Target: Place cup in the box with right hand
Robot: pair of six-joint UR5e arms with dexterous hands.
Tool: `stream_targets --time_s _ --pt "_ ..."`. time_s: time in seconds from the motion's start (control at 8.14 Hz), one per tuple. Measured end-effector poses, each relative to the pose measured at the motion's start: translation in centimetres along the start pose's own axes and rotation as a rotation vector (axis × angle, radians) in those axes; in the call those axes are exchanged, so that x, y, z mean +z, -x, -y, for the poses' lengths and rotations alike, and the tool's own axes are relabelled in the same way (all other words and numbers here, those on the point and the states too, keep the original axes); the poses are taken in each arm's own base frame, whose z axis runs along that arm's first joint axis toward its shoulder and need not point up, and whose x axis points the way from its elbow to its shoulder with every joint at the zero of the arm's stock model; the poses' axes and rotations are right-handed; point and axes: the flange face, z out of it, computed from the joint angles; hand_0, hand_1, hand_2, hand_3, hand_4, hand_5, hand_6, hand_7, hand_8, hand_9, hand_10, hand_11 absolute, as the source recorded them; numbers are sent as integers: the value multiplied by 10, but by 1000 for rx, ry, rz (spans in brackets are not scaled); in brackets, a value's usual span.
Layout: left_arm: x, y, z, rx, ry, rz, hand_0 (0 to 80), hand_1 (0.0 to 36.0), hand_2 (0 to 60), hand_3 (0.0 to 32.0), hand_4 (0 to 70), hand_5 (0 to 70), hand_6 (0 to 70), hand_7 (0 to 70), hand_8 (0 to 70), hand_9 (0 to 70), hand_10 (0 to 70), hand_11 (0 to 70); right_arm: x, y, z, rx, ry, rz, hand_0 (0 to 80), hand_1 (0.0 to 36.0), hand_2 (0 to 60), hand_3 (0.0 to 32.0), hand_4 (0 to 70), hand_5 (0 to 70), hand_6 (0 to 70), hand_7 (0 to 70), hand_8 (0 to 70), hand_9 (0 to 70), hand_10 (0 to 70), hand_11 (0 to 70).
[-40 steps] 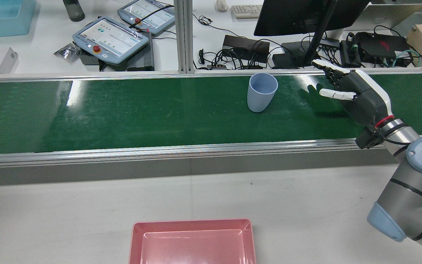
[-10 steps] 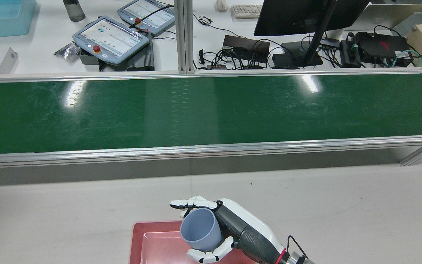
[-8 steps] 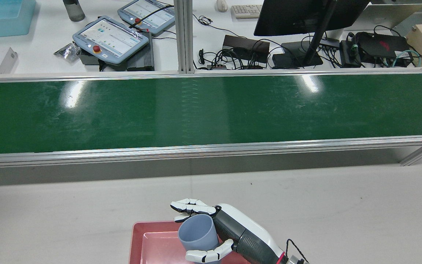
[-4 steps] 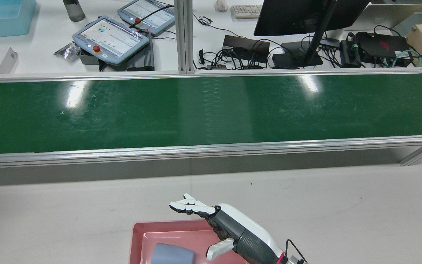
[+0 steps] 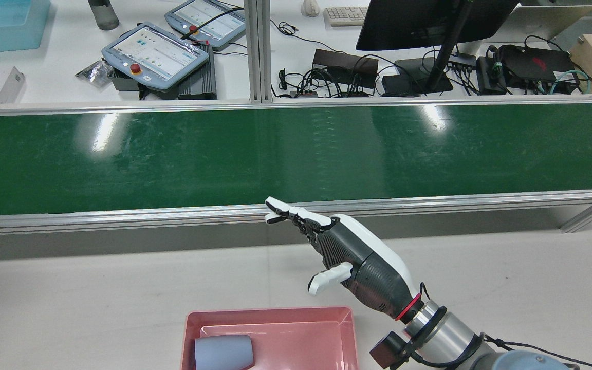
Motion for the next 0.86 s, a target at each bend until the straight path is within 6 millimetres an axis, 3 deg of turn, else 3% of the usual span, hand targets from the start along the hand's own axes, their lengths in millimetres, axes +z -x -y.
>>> stream_targets --time_s 0.12,0.37,0.61,0.86 --pt "0 0 0 0 0 0 0 0 0 0 0 0 0 0 0 0 0 0 9 29 9 -7 -6 55 381 38 60 0 11 98 376 700 591 700 304 436" --pt "0 0 0 0 0 0 0 0 0 0 0 0 0 0 0 0 0 0 16 115 44 -80 -50 185 379 34 54 0 30 97 378 700 597 700 314 449" --pt "0 0 0 0 0 0 0 0 0 0 0 0 0 0 0 0 0 0 6 212 88 -204 -127 295 440 73 110 0 94 123 405 700 687 700 389 547" --pt "0 0 0 0 0 0 0 0 0 0 0 0 0 0 0 0 0 0 -4 288 144 -284 -228 347 420 52 68 0 86 115 398 700 675 700 367 517"
